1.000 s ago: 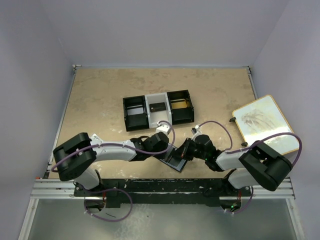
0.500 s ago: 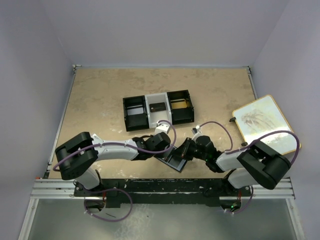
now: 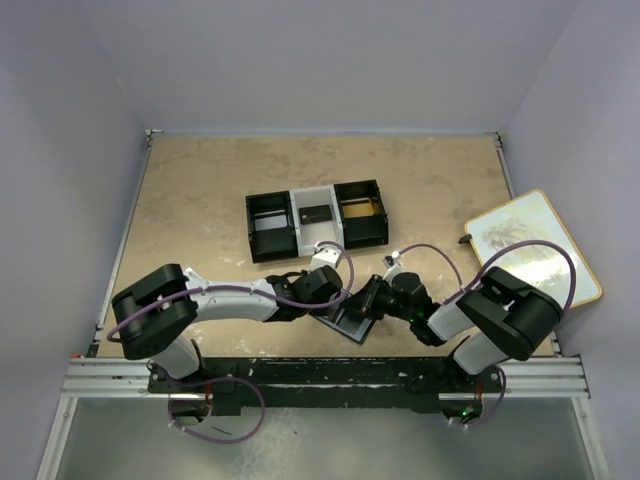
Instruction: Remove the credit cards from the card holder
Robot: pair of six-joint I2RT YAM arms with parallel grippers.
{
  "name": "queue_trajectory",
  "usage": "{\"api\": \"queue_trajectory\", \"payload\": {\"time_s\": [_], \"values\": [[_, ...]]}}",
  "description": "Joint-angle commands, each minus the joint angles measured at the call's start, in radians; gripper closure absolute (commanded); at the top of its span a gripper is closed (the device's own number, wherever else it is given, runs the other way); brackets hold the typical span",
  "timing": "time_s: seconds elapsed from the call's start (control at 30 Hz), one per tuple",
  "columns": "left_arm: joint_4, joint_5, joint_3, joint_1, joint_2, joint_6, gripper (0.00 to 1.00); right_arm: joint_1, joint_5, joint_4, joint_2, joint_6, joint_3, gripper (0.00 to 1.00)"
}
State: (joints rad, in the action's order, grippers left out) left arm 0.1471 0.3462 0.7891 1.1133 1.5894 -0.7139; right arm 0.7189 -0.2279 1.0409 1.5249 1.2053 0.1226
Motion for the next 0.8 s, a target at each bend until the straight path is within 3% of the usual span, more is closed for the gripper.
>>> {"api": "queue_trajectory", "payload": {"time_s": [0.0,0.1,0.27,0.53,0.77], "values": [[0.022,-0.012,0.007,0.006,0.03,0.002,0.88,0.002,-0.016,0.087,0.016,-0.003,0.013,0.91],[0.025,-0.004,0.006,0.006,0.027,0.002,0.89,0.002,-0.01,0.098,0.007,-0.001,-0.001,1.0],[0.035,0.016,0.002,0.006,0.028,-0.006,0.89,0.002,-0.001,0.041,-0.07,0.004,-0.014,1.0],[0.025,0.023,-0.005,0.006,0.037,-0.014,0.9,0.003,0.066,-0.283,-0.296,-0.028,0.003,1.0],[0.023,0.019,-0.002,0.006,0.038,-0.015,0.9,0.003,0.045,-0.388,-0.387,-0.032,-0.019,0.99]]}}
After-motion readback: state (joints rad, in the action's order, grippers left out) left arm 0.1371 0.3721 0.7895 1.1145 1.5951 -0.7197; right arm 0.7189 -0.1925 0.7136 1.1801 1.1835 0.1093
